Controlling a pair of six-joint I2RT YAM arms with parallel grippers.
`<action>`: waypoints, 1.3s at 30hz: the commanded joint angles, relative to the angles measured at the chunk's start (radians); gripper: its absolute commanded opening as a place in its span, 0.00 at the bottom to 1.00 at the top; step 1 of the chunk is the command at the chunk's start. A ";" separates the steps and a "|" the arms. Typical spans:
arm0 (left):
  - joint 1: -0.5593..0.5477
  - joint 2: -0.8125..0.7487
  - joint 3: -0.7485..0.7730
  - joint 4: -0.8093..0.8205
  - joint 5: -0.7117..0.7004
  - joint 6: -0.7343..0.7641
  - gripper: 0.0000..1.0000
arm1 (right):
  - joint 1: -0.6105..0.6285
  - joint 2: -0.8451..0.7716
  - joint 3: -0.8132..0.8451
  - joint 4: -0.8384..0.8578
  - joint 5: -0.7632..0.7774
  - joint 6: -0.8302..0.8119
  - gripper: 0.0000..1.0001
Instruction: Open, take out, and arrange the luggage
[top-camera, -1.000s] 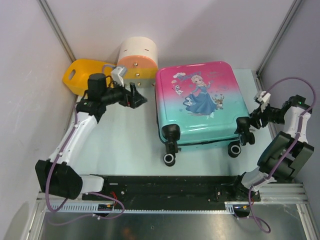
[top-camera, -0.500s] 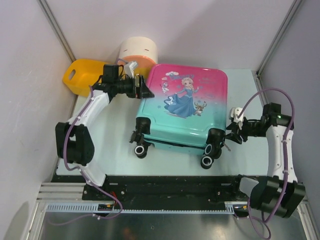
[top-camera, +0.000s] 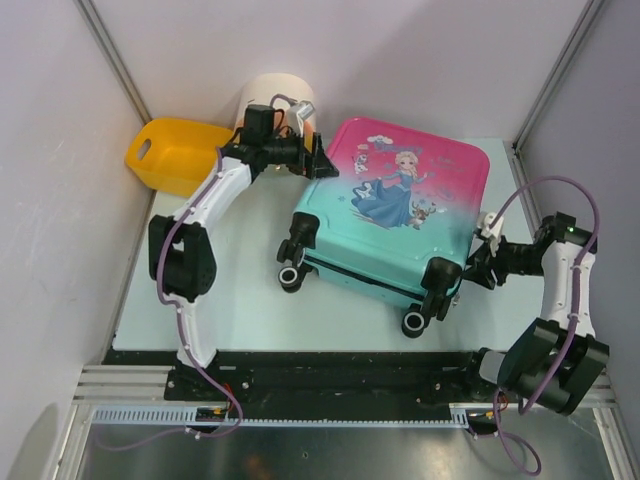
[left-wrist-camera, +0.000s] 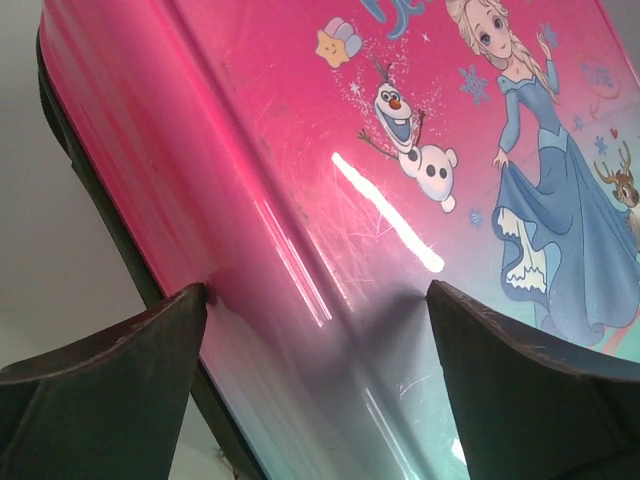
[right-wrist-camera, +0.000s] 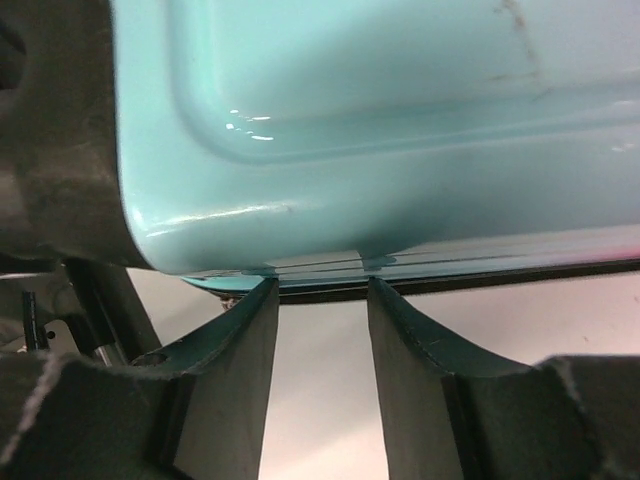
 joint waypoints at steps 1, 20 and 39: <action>0.016 -0.112 0.012 -0.017 0.036 0.067 0.99 | 0.114 -0.056 -0.043 0.071 -0.100 0.167 0.48; 0.035 -0.573 -0.435 -0.017 -0.117 0.150 1.00 | -0.056 -0.136 -0.143 -0.187 0.050 -0.053 0.81; 0.036 -0.596 -0.480 -0.005 -0.179 0.129 1.00 | 0.132 -0.779 -0.569 0.572 0.189 0.575 0.70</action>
